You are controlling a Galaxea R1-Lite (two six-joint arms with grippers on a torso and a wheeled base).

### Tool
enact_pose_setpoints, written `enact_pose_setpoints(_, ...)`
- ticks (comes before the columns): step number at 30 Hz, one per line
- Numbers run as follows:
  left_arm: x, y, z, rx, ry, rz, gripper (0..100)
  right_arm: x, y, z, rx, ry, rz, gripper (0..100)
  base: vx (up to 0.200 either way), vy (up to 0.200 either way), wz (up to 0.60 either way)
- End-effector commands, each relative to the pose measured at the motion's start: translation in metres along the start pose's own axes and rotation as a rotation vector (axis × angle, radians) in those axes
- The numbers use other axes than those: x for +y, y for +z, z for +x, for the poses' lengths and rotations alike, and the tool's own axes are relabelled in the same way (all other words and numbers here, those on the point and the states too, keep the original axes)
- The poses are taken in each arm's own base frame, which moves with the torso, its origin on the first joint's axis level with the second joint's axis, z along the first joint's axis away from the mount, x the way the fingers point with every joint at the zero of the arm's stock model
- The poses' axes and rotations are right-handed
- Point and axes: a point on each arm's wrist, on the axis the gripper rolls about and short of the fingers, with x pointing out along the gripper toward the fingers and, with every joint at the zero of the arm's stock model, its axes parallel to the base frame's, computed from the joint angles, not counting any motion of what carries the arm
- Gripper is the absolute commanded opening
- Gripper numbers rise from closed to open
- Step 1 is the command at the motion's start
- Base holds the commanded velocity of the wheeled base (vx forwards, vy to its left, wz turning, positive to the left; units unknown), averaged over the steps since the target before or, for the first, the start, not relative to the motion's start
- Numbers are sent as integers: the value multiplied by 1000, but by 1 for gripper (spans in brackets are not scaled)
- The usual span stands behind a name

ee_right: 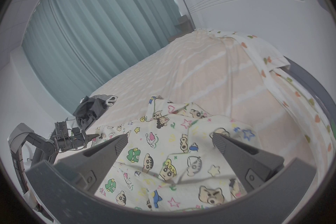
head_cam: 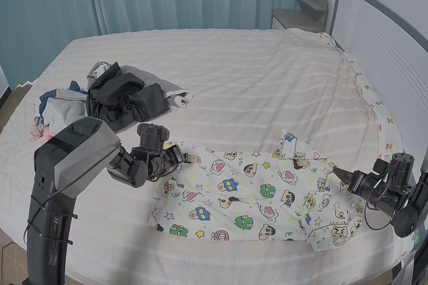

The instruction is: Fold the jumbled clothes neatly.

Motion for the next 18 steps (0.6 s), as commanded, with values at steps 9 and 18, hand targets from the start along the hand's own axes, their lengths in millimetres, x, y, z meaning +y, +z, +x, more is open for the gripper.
enact_pose_setpoints(9,-12,17,-49,-166,-42,-41,0,45,16,84,183,247,102,100,0,0,0)
enact_pose_setpoints(18,-23,0,-65,-168,-87,-22,0,55,-8,133,288,268,182,100,0,0,0)
